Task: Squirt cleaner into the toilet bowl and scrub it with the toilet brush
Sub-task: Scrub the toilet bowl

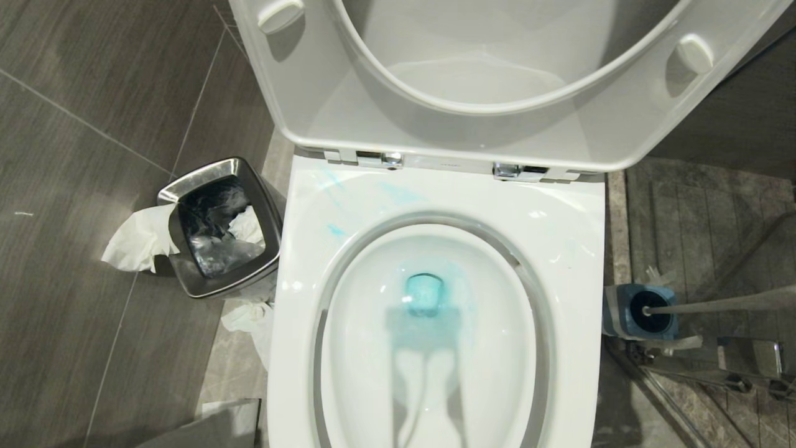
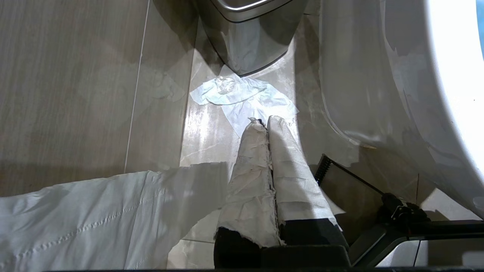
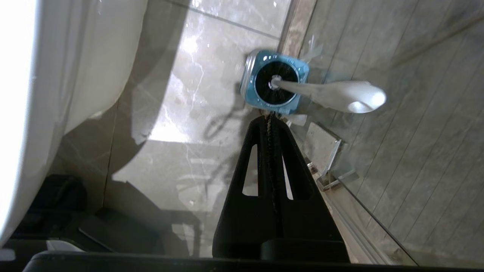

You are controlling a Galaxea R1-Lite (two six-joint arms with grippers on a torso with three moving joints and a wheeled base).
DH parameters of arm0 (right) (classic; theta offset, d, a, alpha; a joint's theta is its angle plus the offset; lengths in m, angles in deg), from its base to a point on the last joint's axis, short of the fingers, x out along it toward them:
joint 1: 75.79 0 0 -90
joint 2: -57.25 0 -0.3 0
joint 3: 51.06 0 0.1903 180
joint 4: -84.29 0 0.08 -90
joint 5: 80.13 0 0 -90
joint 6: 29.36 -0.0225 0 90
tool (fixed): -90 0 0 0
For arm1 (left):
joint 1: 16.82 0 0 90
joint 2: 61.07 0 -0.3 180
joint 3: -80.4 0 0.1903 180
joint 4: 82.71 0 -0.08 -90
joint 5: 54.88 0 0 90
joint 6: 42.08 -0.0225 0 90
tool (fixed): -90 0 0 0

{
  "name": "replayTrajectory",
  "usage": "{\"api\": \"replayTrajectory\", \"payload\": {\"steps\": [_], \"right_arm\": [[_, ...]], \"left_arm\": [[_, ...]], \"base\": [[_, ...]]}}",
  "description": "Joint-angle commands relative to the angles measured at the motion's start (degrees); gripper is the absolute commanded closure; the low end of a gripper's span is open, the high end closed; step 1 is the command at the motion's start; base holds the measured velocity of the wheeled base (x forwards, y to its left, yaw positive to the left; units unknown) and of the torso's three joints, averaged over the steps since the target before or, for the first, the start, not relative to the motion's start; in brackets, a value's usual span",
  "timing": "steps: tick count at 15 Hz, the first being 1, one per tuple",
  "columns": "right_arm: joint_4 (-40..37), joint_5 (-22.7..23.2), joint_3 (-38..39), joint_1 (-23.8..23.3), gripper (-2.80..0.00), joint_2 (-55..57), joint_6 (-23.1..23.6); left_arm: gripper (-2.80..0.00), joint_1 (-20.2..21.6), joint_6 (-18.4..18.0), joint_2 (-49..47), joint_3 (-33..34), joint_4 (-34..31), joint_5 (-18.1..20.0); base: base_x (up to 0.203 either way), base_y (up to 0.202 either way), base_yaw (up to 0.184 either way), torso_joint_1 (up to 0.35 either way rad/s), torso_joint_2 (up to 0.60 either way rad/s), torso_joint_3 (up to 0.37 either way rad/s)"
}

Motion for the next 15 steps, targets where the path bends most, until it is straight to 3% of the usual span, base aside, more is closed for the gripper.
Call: {"api": "replayTrajectory", "payload": {"steps": [1,7,9,13,15], "right_arm": [[-0.19,-0.01,-0.02,0.01,0.0,-3.05,-0.14],[-0.67,2.28,-4.55,-1.38,0.0,-9.93,-0.58],[-2.57,5.65,-8.53,-3.65,0.0,-11.8,-0.4],[-27.14,8.18,-11.02,-11.61,0.0,-16.12,-0.58],[-33.27,9.59,-8.1,-15.45,0.0,-16.45,-1.88]], "left_arm": [[0.0,0.0,0.0,-0.09,0.0,0.0,0.02],[0.0,0.0,0.0,-0.09,0.0,0.0,0.02],[0.0,0.0,0.0,-0.09,0.0,0.0,0.02],[0.0,0.0,0.0,-0.09,0.0,0.0,0.02],[0.0,0.0,0.0,-0.09,0.0,0.0,0.02]], "base": [[0.0,0.0,0.0,0.0,0.0,0.0],[0.0,0.0,0.0,0.0,0.0,0.0],[0.0,0.0,0.0,0.0,0.0,0.0],[0.0,0.0,0.0,0.0,0.0,0.0],[0.0,0.0,0.0,0.0,0.0,0.0]]}}
